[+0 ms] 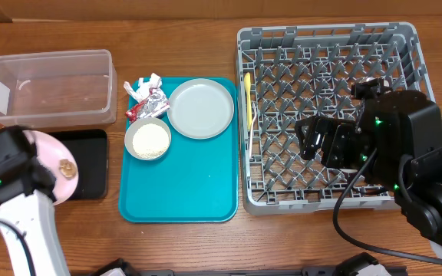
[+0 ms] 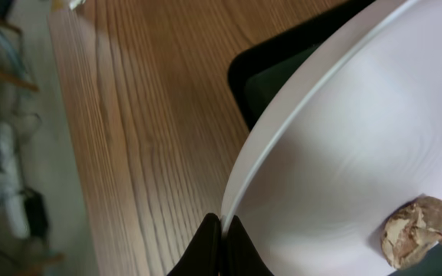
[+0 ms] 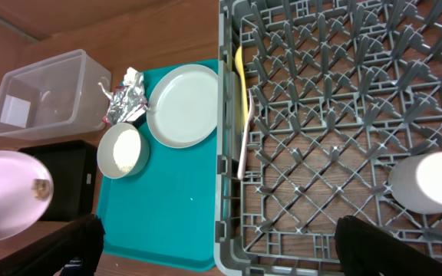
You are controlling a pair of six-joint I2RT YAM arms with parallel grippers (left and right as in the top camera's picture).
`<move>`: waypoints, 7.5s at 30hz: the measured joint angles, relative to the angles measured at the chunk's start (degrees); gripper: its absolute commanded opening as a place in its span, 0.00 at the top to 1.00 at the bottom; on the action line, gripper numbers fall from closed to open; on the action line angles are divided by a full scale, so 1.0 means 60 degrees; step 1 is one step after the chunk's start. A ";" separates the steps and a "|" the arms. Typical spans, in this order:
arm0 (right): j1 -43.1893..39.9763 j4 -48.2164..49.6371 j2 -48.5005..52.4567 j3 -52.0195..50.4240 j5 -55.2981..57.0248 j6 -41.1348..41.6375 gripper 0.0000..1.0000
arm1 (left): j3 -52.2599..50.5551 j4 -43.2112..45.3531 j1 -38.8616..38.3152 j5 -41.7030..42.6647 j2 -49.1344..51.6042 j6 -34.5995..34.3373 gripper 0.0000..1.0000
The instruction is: Sort waste into correct bins and load items into the dishwasher rack
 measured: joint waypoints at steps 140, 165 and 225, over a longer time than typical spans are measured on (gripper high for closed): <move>-0.3821 0.2743 0.5370 -0.0011 0.5315 -0.5023 0.59 | 0.3187 0.0907 -0.5366 1.1890 -0.1049 0.3366 0.15; -0.3818 0.1836 0.1537 0.0182 -0.0474 -0.3209 0.00 | 0.3231 -0.1031 -0.5694 0.9078 0.0557 0.3249 0.18; -0.3814 -0.0324 0.1490 0.0211 -0.2794 -0.3242 0.06 | 0.3366 0.1494 -0.7909 0.4754 0.2667 -0.4127 0.96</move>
